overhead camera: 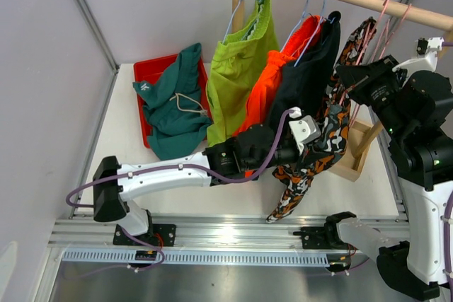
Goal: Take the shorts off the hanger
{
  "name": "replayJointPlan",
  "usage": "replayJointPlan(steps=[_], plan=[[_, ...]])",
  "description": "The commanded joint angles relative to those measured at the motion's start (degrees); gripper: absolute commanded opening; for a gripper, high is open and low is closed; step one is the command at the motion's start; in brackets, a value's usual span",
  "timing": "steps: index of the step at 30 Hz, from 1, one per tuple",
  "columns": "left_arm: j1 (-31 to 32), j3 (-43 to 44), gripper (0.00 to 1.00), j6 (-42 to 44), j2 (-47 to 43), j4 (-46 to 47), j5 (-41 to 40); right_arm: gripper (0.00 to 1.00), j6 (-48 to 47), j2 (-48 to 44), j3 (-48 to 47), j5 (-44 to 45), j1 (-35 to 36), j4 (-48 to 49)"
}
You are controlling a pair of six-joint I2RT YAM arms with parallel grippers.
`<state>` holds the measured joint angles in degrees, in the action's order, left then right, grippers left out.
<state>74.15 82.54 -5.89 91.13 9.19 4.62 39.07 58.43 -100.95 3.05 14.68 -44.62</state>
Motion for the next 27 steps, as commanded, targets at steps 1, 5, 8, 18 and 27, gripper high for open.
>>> replayJointPlan(steps=[1,5,8,18,27], plan=[[0.47,-0.79,0.00,-0.26,-3.32,3.21,-2.69,0.00,0.83,-0.87,-2.06,-1.03,0.26,3.40],[2.75,-5.63,0.00,0.09,-8.59,1.53,-7.40,0.00,0.31,-0.25,-2.41,-0.68,0.18,3.40],[7.49,-12.04,0.00,1.23,-13.95,1.45,-11.38,0.00,-0.39,0.27,-3.29,0.90,0.26,3.23],[20.59,-29.80,0.00,-6.05,-19.77,6.27,-20.97,0.00,-2.95,2.39,-7.07,3.72,-0.17,1.73],[17.19,-18.05,0.00,-2.64,-9.33,1.46,-28.87,0.00,2.93,-2.44,-1.82,-1.89,-0.17,-1.69]])
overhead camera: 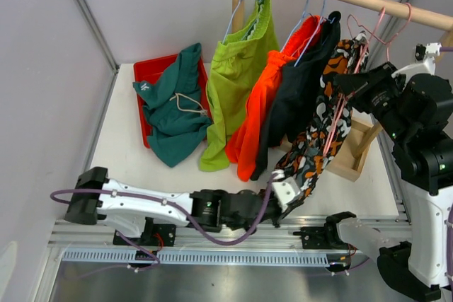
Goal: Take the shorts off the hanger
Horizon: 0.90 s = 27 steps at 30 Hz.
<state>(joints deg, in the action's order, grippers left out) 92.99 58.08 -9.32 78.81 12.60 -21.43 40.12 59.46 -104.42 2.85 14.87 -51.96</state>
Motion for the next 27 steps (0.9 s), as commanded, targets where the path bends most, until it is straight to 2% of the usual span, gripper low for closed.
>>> replayJointPlan(steps=[1,6,12,14,18,23,27], plan=[[-2.80,11.56,0.00,0.97,4.06,-4.23,-3.35,0.00,3.98,-4.52,3.07,-2.14,-0.37,5.47],[-11.67,22.14,0.00,3.16,10.13,-7.68,-6.07,0.00,10.06,-10.06,9.06,-11.62,-0.37,3.02],[-19.32,31.47,0.00,3.79,14.53,-12.25,-7.40,0.00,17.70,-10.68,6.87,-20.50,-0.37,1.69],[-19.86,31.30,0.00,3.70,14.10,-14.00,-7.57,0.00,18.41,-9.72,4.06,-21.39,-0.37,1.52],[-19.08,24.74,0.00,1.94,8.48,-14.27,-4.85,0.00,18.24,-5.95,-1.30,-21.39,-0.20,0.72],[-18.90,20.14,0.00,2.11,4.43,-15.41,-9.94,0.00,26.93,-2.07,-2.19,-28.06,-0.28,5.46],[-17.24,20.93,0.00,1.68,1.72,-19.80,-8.98,0.00,22.74,-1.19,-3.15,-22.39,-0.28,1.79]])
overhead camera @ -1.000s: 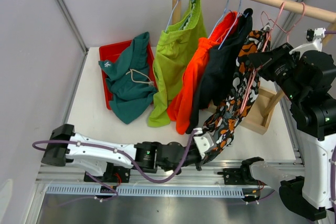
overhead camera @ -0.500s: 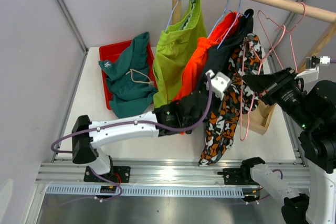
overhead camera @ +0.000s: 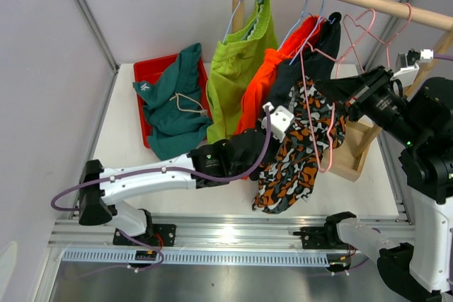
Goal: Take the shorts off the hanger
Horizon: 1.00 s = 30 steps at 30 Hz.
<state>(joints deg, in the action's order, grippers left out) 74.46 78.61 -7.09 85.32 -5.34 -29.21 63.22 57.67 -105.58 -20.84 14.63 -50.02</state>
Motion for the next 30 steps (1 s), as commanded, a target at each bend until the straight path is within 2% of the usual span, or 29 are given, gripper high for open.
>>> replayJointPlan(steps=[1,4,6,8,9,15,18,21,22,25,26,28,29,30], plan=[[2.44,0.06,0.00,-0.55,-5.94,-3.08,-1.55,0.00,-1.77,1.12,-2.78,2.29,-0.13,-1.91],[9.11,-0.74,0.00,-0.12,-10.25,-6.42,-4.79,0.00,-5.90,2.44,-4.28,6.59,-0.13,-3.94],[14.89,-1.00,0.00,-0.38,-11.75,-12.56,-9.34,0.00,-8.89,3.15,-5.42,10.90,-0.22,-6.05],[17.90,-0.91,0.00,-3.09,-13.51,-18.09,-12.61,0.00,-10.39,3.85,-7.79,12.75,-0.31,-7.37],[19.92,-0.91,0.00,-4.67,-14.03,-24.39,-14.71,0.00,-11.53,4.81,-8.76,13.89,-0.39,-7.72],[22.93,-6.79,0.00,-16.88,-22.46,-39.18,-19.39,0.00,-12.86,6.40,-15.17,15.74,-0.57,-8.25],[23.80,-7.24,0.00,-24.35,-26.60,-45.96,-22.11,0.00,-14.88,7.54,-17.73,19.34,-0.57,-10.09],[23.98,-4.88,0.00,-32.96,-28.80,-57.55,-25.88,0.00,-17.25,7.63,-15.72,20.75,-0.66,-9.22],[24.07,-3.13,0.00,-36.55,-29.15,-63.33,-26.68,0.00,-17.78,7.63,-14.58,20.75,-0.83,-7.74],[24.77,2.15,0.00,-42.36,-28.37,-72.23,-29.40,0.00,-19.45,7.81,-10.02,18.30,-2.41,-3.88],[24.95,7.04,0.00,-43.69,-27.84,-78.18,-31.33,0.00,-19.97,8.59,-9.21,15.25,-4.77,-2.99],[24.95,10.14,0.00,-40.05,-27.05,-78.77,-32.74,0.00,-20.07,9.65,-7.02,10.76,-8.46,0.08],[24.95,12.68,0.00,-39.06,-26.87,-78.77,-33.88,0.00,-19.89,10.26,-6.05,5.16,-10.57,1.32],[24.95,14.01,0.00,-36.35,-26.52,-78.77,-36.59,0.00,-18.93,11.23,-5.08,2.50,-14.59,2.81]])
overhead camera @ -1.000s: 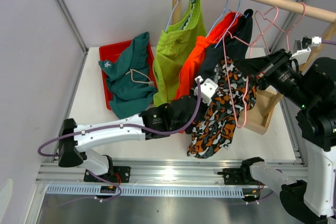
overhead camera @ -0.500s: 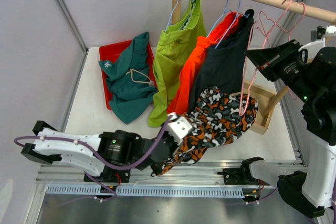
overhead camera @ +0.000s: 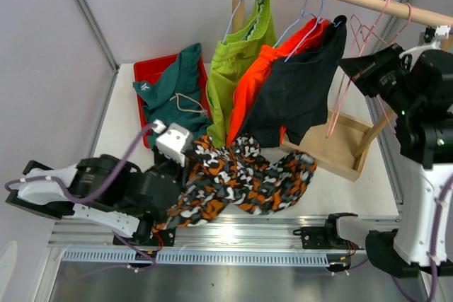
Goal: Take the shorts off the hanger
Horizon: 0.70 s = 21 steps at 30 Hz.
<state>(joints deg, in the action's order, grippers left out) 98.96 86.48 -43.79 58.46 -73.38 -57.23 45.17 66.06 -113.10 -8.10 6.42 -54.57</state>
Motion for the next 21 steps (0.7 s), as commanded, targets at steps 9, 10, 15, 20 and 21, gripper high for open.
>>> replayJointPlan(steps=[9,10,15,20,21], plan=[[-12.02,11.73,0.00,40.11,-0.61,21.43,-12.30,0.00,0.80,8.20,4.20,-17.48,-14.59,16.68],[-13.51,10.74,0.00,42.71,-1.67,25.18,-10.37,0.00,0.97,8.55,4.20,-17.65,-14.94,17.47],[-27.38,10.91,0.00,53.78,-3.87,35.66,-5.98,0.00,1.68,9.70,6.73,-18.44,-15.20,18.70],[-50.76,18.54,0.00,52.42,1.73,34.37,12.73,0.00,1.68,5.66,14.21,-18.62,-15.38,20.64],[-54.10,20.12,0.00,51.79,4.62,34.10,15.80,0.00,1.59,5.05,16.40,-18.53,-15.47,20.55]])
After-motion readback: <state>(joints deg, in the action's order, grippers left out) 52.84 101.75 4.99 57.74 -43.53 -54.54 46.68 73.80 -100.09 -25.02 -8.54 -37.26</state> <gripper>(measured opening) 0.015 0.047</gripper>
